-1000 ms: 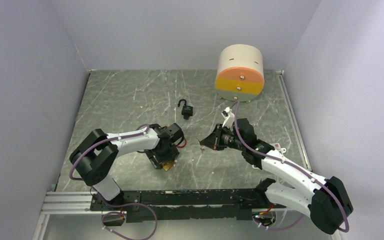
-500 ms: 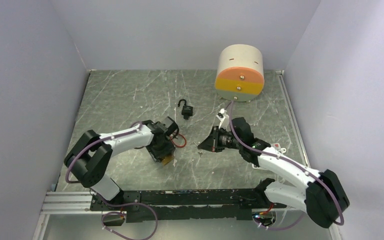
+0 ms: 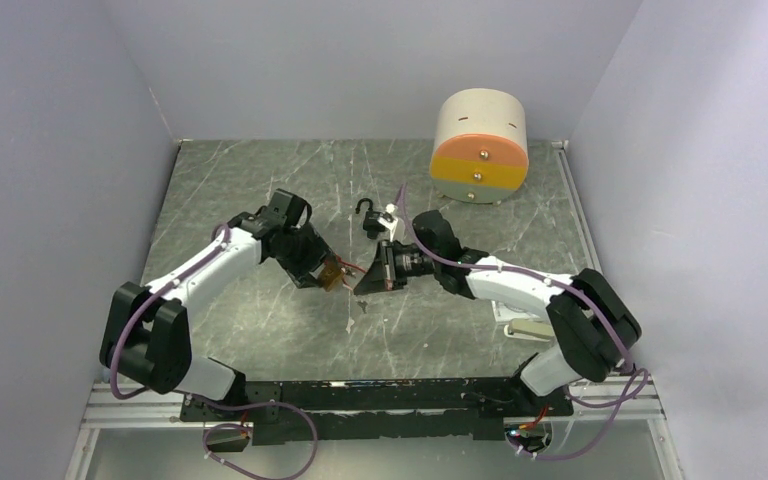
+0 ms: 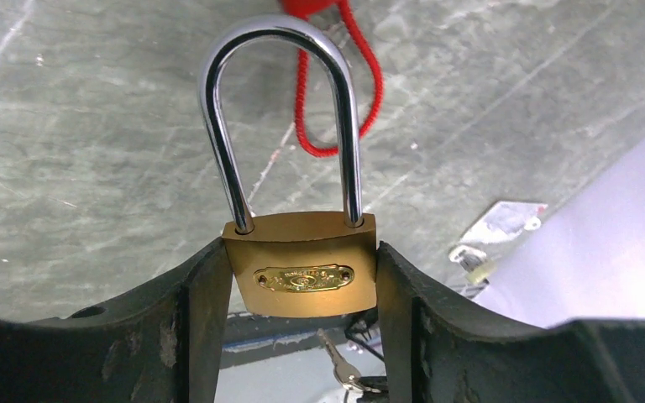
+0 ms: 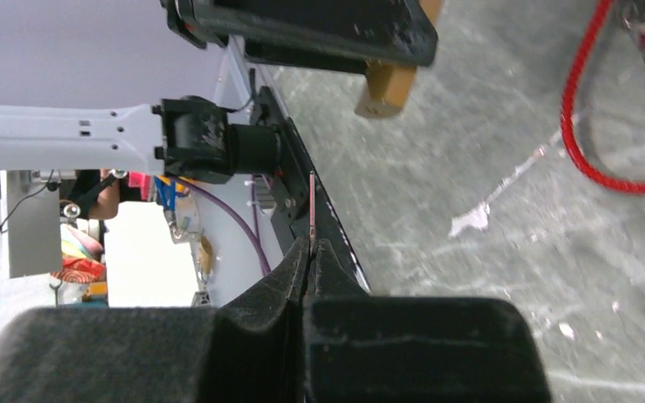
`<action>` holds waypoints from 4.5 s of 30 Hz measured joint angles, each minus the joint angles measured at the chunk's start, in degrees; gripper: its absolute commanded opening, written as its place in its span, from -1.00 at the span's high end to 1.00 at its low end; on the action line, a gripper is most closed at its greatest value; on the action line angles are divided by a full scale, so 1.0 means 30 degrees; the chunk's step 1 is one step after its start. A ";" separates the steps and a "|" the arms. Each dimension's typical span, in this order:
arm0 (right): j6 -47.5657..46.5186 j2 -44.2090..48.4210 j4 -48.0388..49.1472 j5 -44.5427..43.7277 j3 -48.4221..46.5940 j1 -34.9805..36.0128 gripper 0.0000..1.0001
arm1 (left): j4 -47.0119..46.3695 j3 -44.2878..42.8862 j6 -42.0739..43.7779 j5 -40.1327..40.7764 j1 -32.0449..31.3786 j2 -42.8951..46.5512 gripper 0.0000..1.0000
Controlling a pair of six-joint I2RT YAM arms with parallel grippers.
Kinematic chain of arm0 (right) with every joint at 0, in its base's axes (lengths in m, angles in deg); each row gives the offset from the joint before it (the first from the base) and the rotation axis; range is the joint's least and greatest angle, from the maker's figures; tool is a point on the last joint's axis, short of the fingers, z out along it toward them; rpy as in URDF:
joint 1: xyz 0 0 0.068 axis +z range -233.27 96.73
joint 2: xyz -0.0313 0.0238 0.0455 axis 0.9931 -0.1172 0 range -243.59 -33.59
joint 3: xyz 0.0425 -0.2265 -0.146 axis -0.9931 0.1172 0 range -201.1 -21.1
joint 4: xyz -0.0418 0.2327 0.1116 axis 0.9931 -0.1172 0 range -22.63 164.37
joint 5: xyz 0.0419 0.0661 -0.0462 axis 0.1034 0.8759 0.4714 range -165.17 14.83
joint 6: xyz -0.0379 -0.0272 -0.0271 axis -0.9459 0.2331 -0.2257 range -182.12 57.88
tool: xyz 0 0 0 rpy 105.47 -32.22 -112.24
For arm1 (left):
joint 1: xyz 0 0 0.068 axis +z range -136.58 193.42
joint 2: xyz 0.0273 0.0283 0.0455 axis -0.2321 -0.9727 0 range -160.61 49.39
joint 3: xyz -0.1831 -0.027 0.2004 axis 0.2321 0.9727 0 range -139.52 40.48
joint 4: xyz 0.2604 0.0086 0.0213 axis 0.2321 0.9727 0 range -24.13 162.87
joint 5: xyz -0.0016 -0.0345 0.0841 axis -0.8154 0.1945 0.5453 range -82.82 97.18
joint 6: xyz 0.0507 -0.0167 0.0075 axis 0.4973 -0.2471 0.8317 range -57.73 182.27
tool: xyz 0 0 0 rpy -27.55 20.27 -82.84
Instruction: Unlock with the key
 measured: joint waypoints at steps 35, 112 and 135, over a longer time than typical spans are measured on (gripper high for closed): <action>0.0984 -0.1421 0.1851 -0.0517 -0.1676 0.0124 1.00 | 0.0809 -0.1137 0.1188 -0.2310 0.1180 0.1355 0.38; 0.0656 -0.2951 0.3424 0.1297 -0.2419 0.0357 1.00 | 0.1173 -0.0262 -0.0211 -0.1078 0.1559 0.2892 0.42; 0.0481 -0.3490 0.2834 0.1115 -0.2951 0.0335 1.00 | 0.0823 -0.0262 -0.0517 -0.1078 0.1610 0.2892 0.43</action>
